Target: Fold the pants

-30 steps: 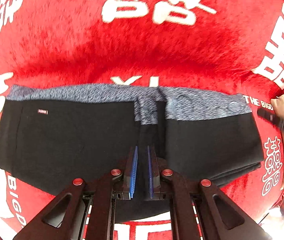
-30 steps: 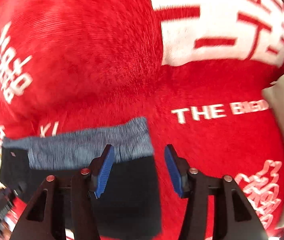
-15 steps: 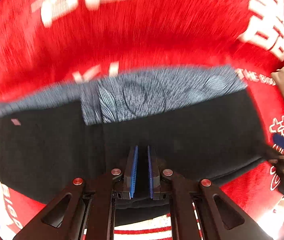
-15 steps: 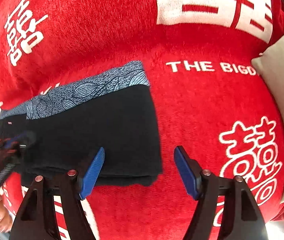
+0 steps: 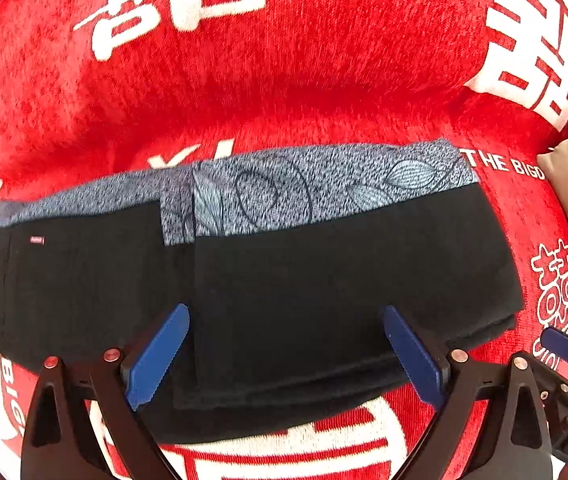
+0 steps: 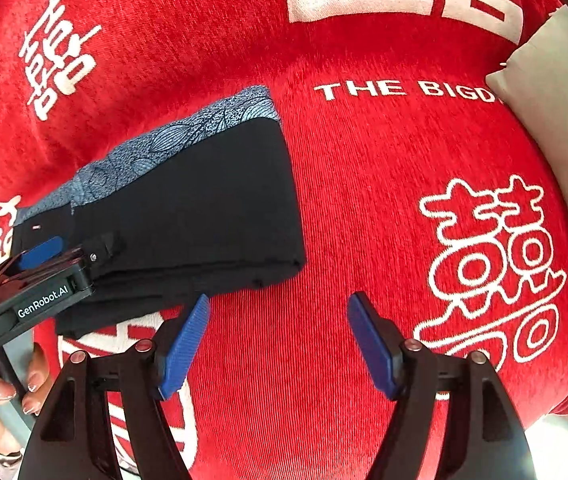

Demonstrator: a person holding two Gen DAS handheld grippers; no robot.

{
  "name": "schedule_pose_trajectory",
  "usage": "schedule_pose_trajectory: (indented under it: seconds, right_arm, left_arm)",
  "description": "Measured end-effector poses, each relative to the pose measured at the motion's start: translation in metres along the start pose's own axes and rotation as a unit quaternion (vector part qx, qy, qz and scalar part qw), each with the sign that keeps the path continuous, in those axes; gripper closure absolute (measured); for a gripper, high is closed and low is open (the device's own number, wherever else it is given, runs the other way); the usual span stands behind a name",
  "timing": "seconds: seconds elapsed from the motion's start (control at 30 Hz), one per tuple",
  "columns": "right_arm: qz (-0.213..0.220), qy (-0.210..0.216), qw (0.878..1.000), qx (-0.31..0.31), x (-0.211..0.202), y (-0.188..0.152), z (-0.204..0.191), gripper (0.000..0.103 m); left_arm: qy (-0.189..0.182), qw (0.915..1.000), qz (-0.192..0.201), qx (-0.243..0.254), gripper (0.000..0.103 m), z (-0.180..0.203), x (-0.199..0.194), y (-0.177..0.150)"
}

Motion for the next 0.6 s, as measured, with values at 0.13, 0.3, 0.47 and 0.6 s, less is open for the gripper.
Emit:
schedule_pose_trajectory:
  seconds: [0.13, 0.3, 0.47, 0.6]
  right_arm:
    - [-0.008, 0.006, 1.000, 0.001, -0.002, -0.004, 0.005, 0.028]
    - [-0.023, 0.014, 1.000, -0.007, 0.001, -0.005, 0.001, 0.024]
    - [-0.037, 0.018, 0.998, -0.038, 0.007, -0.004, -0.011, 0.021]
    - [-0.050, 0.026, 0.995, -0.083, 0.010, -0.008, -0.032, 0.019]
  left_arm:
    - [0.009, 0.9999, -0.005, -0.006, 0.005, -0.005, -0.005, -0.004]
    - [0.013, 0.9994, -0.015, -0.029, 0.005, -0.016, -0.019, -0.014]
    - [-0.010, 0.9969, -0.031, -0.072, 0.005, -0.032, -0.031, -0.038]
    - [-0.022, 0.9904, -0.033, -0.132, 0.005, -0.064, -0.042, -0.060]
Point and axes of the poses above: each gripper's, at about its wrist camera, not at the fingertips, and x roughly the way its jaws point, z to its right, y to its top, the point moved 10 cm from there along x, roughly the way its jaws point, and after that the axes turned 6 degrees about -x, right-handed, at the moved point
